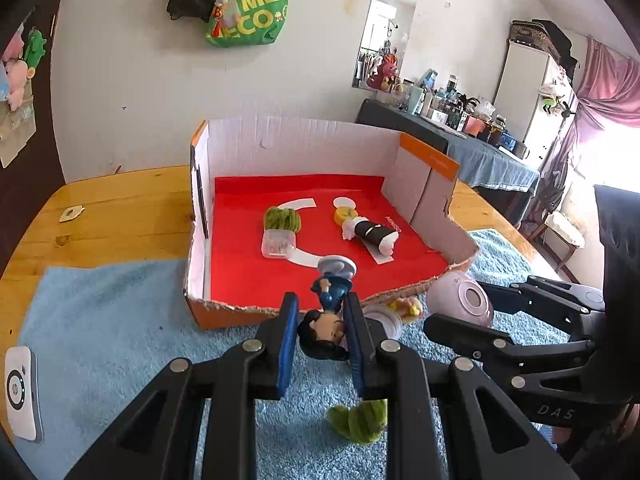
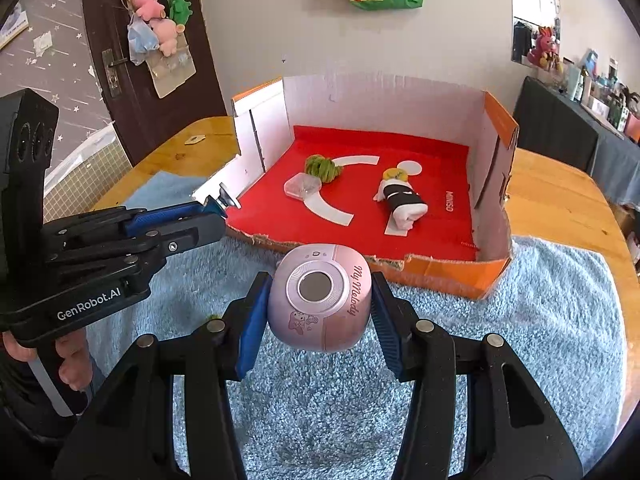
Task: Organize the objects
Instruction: 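Lift the speaker and figurine and carry both over into the red-lined box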
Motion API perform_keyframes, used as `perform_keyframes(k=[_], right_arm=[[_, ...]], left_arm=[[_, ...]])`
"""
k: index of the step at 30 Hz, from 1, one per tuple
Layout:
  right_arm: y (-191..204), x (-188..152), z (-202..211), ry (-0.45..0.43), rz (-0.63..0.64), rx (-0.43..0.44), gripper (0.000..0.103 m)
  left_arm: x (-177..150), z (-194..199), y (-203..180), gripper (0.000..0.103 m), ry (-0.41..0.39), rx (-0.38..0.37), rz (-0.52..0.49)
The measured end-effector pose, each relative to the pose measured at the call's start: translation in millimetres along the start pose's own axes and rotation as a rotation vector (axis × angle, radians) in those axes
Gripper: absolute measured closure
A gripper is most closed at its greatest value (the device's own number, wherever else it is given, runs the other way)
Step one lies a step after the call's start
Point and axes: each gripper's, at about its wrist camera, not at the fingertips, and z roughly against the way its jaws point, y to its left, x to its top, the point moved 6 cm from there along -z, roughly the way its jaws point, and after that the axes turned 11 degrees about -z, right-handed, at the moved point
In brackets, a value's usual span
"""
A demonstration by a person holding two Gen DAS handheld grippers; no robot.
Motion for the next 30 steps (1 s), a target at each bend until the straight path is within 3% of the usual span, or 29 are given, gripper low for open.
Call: perform_keyframes(k=[30], right_arm=[[-16.4,48.3,-22.2,0.016,-0.004,-0.013,0.056]], left_arm=[[38.6,-34.8,20.6,0.079,0.022,0.002,0.024]])
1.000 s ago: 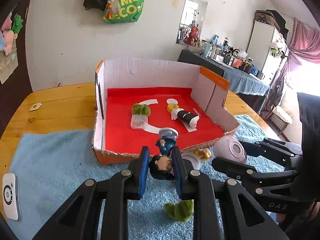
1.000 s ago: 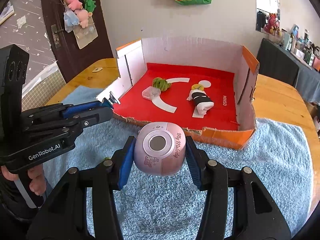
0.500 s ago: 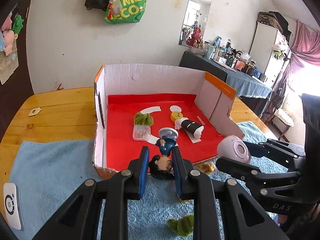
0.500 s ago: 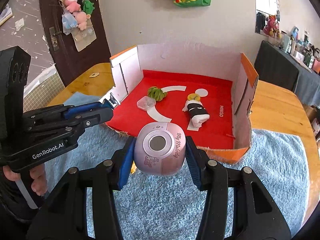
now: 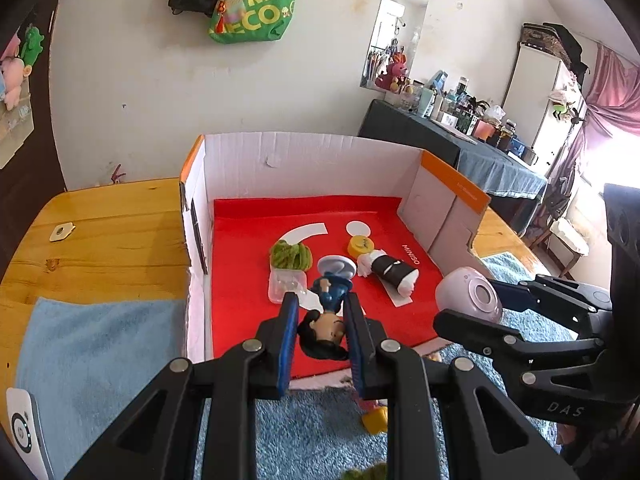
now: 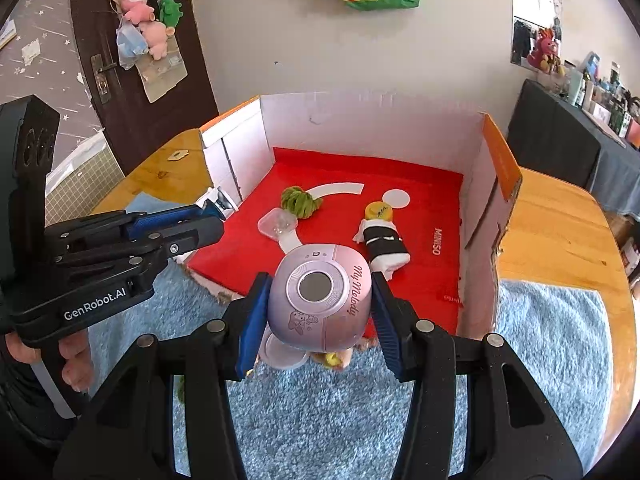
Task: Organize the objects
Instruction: 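Lift the speaker and figurine and carry both over into the red-lined box, then lower the speaker and figurine onto the red floor and open both grippers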
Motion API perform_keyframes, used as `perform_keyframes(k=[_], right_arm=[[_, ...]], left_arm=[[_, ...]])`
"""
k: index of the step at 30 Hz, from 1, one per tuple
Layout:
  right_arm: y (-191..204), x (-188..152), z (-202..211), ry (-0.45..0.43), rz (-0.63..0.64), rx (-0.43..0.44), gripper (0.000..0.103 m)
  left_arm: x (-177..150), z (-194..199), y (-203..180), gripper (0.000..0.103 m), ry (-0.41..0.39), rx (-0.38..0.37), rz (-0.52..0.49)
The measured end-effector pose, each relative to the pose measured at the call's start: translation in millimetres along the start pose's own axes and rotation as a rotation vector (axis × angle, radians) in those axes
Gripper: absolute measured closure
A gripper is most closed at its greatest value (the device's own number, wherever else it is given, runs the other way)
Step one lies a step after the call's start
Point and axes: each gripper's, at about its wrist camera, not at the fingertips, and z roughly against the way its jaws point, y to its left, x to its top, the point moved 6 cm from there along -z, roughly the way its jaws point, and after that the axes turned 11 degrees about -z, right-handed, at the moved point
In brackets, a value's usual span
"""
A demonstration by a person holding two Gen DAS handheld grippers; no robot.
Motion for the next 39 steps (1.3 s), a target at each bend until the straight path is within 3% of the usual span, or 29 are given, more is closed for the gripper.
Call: perform_keyframes(k=[18,39], right_arm=[[-13.6,2.7,-39.2,0.117,-0.028,-0.001,0.056],[-26.4,-3.1,-63.9,0.189,-0.046,-0.020,0.056]], left_arm=[[-7.3,-40.6,6.4,0.079,0.104,-0.027,0.001],[-22.7,-68.7,10.1,0.079,0.198,-0.030,-0.003]])
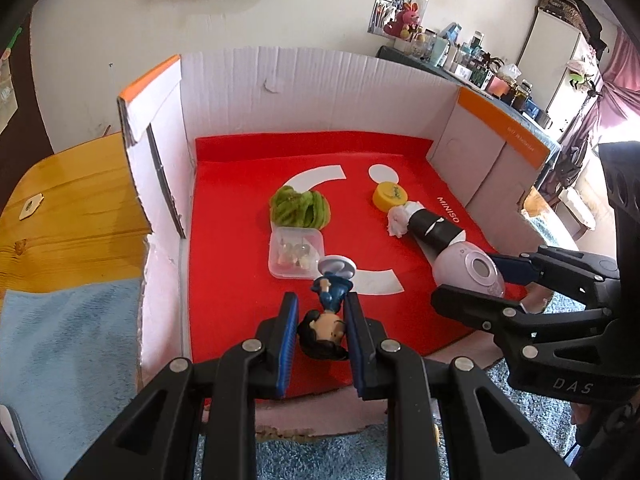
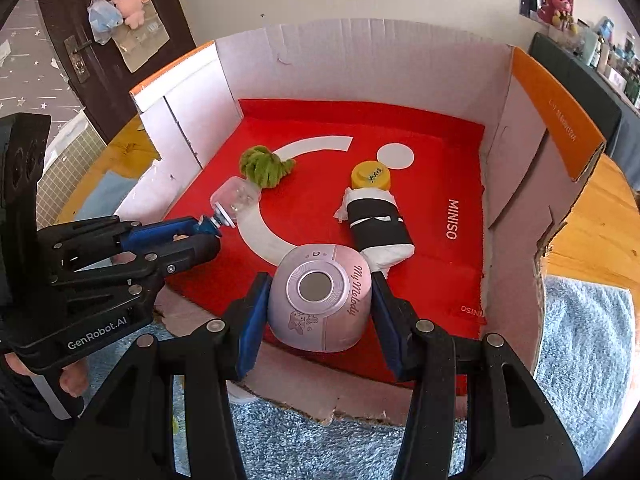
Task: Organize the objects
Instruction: 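Lower the speaker and figurine onto the red floor and open both grippers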
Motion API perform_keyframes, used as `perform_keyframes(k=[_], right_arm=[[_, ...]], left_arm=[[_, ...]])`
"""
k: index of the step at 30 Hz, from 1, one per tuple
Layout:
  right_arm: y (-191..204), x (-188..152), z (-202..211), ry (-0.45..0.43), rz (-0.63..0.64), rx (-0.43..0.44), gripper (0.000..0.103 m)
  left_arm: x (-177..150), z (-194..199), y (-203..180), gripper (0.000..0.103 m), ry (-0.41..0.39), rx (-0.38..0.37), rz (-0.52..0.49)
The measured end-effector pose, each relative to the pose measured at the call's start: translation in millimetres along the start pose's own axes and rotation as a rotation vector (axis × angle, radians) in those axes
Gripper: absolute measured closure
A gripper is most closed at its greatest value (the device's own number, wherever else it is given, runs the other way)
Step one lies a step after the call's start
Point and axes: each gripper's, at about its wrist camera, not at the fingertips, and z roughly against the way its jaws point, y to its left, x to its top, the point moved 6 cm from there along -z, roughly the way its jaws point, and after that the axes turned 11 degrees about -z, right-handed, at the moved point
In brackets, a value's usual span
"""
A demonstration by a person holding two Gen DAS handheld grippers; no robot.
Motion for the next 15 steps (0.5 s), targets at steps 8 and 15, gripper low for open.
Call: perform_keyframes(k=[8,15], right_arm=[[-2.7,1.6,-5.8,0.014,-0.009,-0.003,0.056],[-5.6,5.2,-8.6,0.013,-0.018,-0.014,0.056]], left_arm=[[-1.0,-4.0,2.6,0.079,0.012,-0.004,-0.004],[-0.3,-4.8,3.8,0.079,0.014,-0.004,-0.006]])
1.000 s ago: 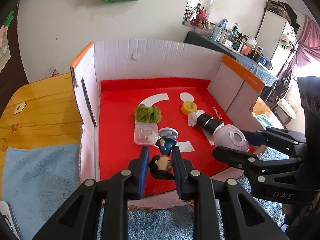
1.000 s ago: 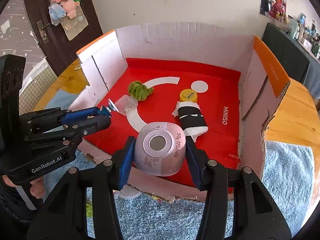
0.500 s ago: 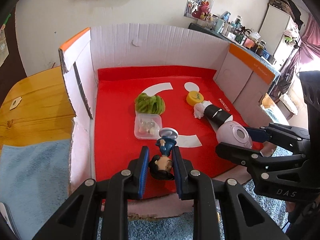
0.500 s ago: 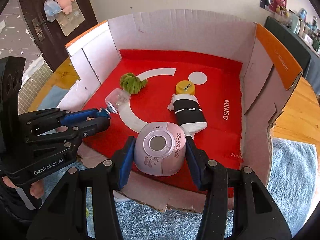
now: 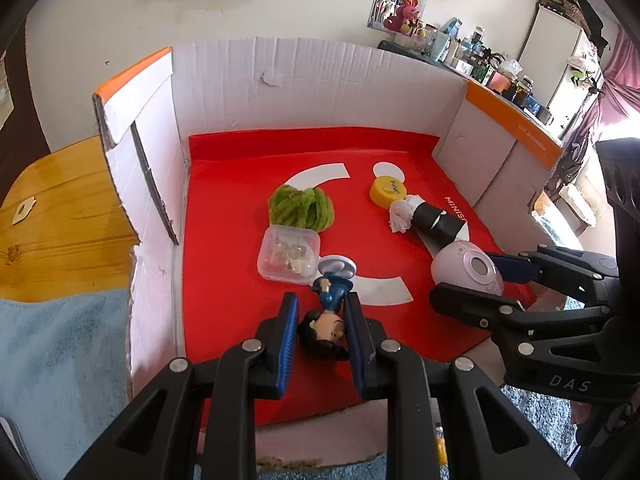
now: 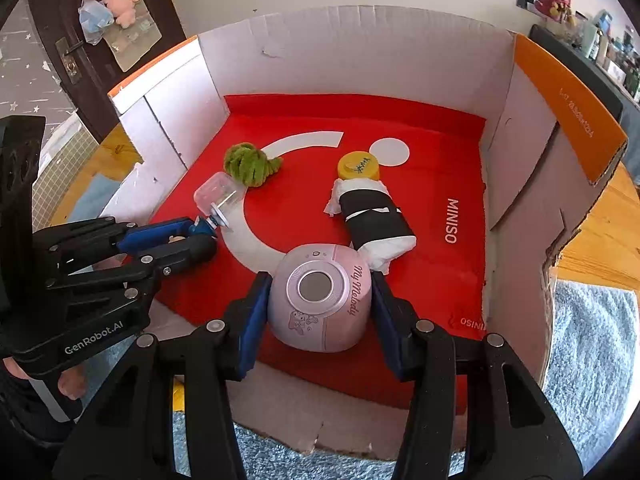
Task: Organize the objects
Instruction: 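Lower the speaker and figurine onto the red floor and open both grippers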
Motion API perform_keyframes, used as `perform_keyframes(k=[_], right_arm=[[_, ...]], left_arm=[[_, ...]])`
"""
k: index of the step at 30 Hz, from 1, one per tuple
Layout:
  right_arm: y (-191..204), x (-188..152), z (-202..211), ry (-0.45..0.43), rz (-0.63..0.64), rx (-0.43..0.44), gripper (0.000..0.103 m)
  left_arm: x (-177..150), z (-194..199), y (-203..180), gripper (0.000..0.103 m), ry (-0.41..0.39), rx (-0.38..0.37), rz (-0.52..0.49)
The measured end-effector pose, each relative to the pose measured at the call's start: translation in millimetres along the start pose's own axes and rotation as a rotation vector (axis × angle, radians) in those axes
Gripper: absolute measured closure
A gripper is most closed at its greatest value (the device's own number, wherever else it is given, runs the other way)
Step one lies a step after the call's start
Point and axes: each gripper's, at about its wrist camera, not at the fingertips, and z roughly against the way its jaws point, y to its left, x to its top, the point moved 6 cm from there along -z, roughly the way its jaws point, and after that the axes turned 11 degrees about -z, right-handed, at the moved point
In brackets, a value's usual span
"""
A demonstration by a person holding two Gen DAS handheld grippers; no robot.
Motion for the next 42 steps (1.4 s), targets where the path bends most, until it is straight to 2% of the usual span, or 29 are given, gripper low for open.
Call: perform_keyframes(k=[21,42], right_arm=[[-12.4,11.7,-5.1,-0.041,-0.023,-0.064,0.056],[-13.4,11.7,-5.3,-0.043,-0.024,-0.068,0.055]], left_arm=[[9.1,-11.6,11.1,0.079,-0.005,0.013,0.010],[9.8,-11.7,11.1,0.079,-0.008,-0.001,0.031]])
